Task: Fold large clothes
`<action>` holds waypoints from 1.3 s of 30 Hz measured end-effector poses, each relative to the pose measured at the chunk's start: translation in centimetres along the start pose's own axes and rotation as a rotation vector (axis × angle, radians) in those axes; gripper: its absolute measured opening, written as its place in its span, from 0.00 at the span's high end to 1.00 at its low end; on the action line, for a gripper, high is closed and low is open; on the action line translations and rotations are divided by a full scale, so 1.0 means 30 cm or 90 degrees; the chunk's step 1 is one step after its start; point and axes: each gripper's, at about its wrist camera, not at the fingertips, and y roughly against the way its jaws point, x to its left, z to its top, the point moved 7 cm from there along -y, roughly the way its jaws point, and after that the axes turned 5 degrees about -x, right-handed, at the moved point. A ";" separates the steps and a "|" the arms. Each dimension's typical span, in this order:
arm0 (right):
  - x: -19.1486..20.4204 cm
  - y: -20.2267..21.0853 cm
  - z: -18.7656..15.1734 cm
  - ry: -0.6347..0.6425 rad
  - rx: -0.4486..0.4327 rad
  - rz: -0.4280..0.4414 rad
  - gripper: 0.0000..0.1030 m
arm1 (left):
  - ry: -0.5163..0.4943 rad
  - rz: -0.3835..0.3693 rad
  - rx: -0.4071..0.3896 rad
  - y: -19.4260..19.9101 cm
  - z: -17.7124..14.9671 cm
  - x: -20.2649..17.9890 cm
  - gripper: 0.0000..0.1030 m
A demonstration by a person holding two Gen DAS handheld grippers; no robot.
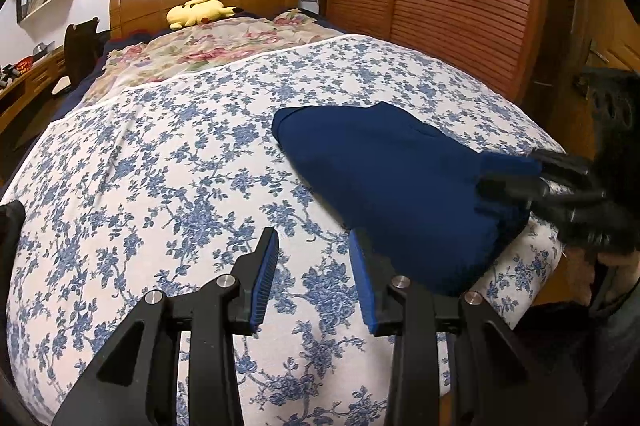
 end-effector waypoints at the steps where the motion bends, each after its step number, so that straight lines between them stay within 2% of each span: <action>1: 0.003 -0.023 -0.013 0.006 0.017 -0.001 0.55 | 0.002 0.001 0.001 0.001 -0.003 0.007 0.64; 2: 0.008 -0.044 -0.035 0.010 0.036 -0.009 0.55 | 0.003 0.001 0.001 0.000 -0.005 0.013 0.64; 4: 0.003 -0.083 -0.091 -0.016 0.071 0.015 0.55 | 0.004 0.002 0.002 -0.002 -0.009 0.025 0.64; 5: 0.000 -0.111 -0.141 -0.022 0.109 0.021 0.55 | 0.005 0.002 0.002 -0.003 -0.010 0.030 0.64; 7: -0.001 -0.139 -0.188 -0.016 0.133 0.008 0.55 | 0.008 -0.001 -0.001 -0.007 -0.010 0.038 0.64; 11: 0.003 -0.130 -0.194 -0.023 0.124 0.006 0.55 | 0.015 -0.009 -0.003 -0.032 -0.008 0.048 0.64; 15: -0.038 -0.120 -0.152 -0.041 0.102 0.009 0.55 | 0.007 -0.018 0.000 -0.076 0.001 0.041 0.64; 21: -0.161 0.009 -0.107 -0.046 0.049 -0.076 0.53 | -0.021 -0.030 0.011 -0.192 0.041 0.019 0.64; 23: -0.234 0.042 -0.118 -0.047 0.048 -0.136 0.53 | -0.029 -0.032 0.015 -0.242 0.067 0.011 0.64; 29: -0.339 0.085 -0.167 -0.072 0.056 -0.211 0.52 | -0.037 -0.046 0.038 -0.398 0.121 -0.008 0.64; 33: -0.346 0.068 -0.194 -0.085 0.071 -0.208 0.42 | -0.045 -0.046 0.057 -0.495 0.137 -0.016 0.64; 36: -0.349 0.059 -0.188 -0.098 0.075 -0.201 0.40 | -0.052 -0.031 0.069 -0.559 0.139 -0.013 0.64; 37: -0.349 0.054 -0.190 -0.100 0.079 -0.198 0.39 | -0.055 -0.022 0.072 -0.579 0.139 -0.007 0.60; 38: -0.346 0.046 -0.195 -0.099 0.084 -0.196 0.39 | -0.057 -0.010 0.075 -0.594 0.139 0.000 0.48; 39: -0.342 0.048 -0.196 -0.097 0.089 -0.194 0.39 | -0.057 -0.001 0.077 -0.610 0.138 0.009 0.44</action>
